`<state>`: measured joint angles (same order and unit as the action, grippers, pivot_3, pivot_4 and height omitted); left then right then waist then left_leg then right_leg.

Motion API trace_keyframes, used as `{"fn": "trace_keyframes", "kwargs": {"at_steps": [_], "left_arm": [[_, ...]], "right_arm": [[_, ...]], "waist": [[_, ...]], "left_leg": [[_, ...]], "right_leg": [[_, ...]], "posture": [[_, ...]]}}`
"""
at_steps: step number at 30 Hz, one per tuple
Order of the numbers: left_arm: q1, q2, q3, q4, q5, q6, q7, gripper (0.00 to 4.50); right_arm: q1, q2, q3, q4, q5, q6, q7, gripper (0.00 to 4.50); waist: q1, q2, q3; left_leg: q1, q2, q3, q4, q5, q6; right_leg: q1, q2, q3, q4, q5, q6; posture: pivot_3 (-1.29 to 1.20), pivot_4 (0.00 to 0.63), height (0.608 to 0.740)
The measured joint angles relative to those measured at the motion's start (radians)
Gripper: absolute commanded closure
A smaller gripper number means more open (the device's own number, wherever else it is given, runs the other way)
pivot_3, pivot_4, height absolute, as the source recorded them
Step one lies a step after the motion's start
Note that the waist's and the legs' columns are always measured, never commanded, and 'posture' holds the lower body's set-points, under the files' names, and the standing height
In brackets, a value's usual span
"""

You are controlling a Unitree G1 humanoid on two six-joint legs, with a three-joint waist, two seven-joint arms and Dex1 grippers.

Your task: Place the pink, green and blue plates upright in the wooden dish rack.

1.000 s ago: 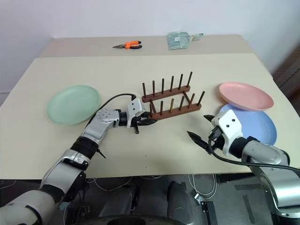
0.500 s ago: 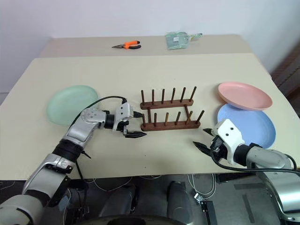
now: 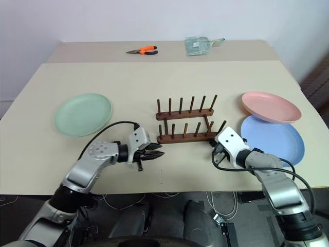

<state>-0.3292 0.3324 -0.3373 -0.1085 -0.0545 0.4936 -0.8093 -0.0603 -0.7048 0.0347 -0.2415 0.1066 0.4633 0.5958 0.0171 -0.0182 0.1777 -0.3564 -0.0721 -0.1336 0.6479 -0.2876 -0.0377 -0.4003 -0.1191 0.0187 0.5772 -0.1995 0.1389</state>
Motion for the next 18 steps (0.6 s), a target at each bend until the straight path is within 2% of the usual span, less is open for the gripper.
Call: {"fn": "trace_keyframes", "kwargs": {"at_steps": [4,7,10,14,15,17,18], "left_arm": [[-0.081,-0.111,-0.007,0.134,0.054,-0.014,0.184,3.19],[-0.128,-0.129,0.003,0.209,0.064,-0.044,0.254,3.19],[-0.141,-0.125,0.013,0.230,0.064,-0.062,0.271,3.28],[-0.098,-0.072,0.015,0.167,0.050,-0.098,0.217,3.28],[-0.067,-0.045,0.016,0.128,0.033,-0.111,0.179,3.28],[-0.025,-0.013,0.016,0.077,0.004,-0.117,0.121,3.28],[-0.011,-0.006,0.012,0.059,-0.011,-0.113,0.095,3.28]], "right_arm": [[-0.105,0.056,0.033,0.112,-0.066,-0.025,-0.066,4.50],[-0.147,0.069,0.040,0.165,-0.091,-0.041,-0.082,4.50],[-0.156,0.065,0.034,0.180,-0.092,-0.059,-0.068,3.65],[-0.114,-0.041,-0.020,0.112,-0.056,-0.081,0.036,1.64],[-0.090,-0.097,-0.064,0.079,-0.041,-0.094,0.072,1.06],[-0.072,-0.183,-0.159,0.051,-0.031,-0.109,0.113,0.18],[-0.067,-0.222,-0.191,0.048,-0.037,-0.124,0.122,0.18]], "waist": [[-0.003,-0.001,-0.001],[-0.005,0.000,-0.002],[-0.008,0.001,-0.002],[-0.010,0.003,-0.001],[-0.009,0.004,-0.001],[-0.007,0.005,0.000],[-0.006,0.005,0.000]], "left_leg": [[0.002,0.000,-0.001,0.001,0.000,0.000],[0.002,0.000,-0.001,0.001,0.000,0.000],[0.001,0.000,-0.001,-0.001,0.000,0.000],[-0.001,0.000,0.001,-0.003,0.000,0.000],[-0.002,0.000,0.001,-0.003,0.000,0.000],[-0.002,0.000,0.001,-0.003,0.000,0.000],[-0.003,0.000,0.001,-0.003,0.000,0.000]], "right_leg": [[0.002,0.001,-0.001,0.001,0.000,0.000],[0.001,0.001,-0.001,0.001,0.000,0.000],[0.000,0.001,-0.001,0.002,0.002,0.003],[-0.004,0.001,0.000,0.002,0.002,0.004],[-0.005,0.001,0.000,0.001,0.001,0.005],[-0.005,0.001,0.000,0.001,0.001,0.005],[-0.004,0.001,0.000,0.000,0.001,0.005]], "posture": [[0.00,0.150,0.740],[0.00,0.150,0.740],[0.00,0.150,0.740],[0.00,0.150,0.740],[0.00,0.150,0.740],[0.00,0.150,0.740],[0.00,0.150,0.740]]}}
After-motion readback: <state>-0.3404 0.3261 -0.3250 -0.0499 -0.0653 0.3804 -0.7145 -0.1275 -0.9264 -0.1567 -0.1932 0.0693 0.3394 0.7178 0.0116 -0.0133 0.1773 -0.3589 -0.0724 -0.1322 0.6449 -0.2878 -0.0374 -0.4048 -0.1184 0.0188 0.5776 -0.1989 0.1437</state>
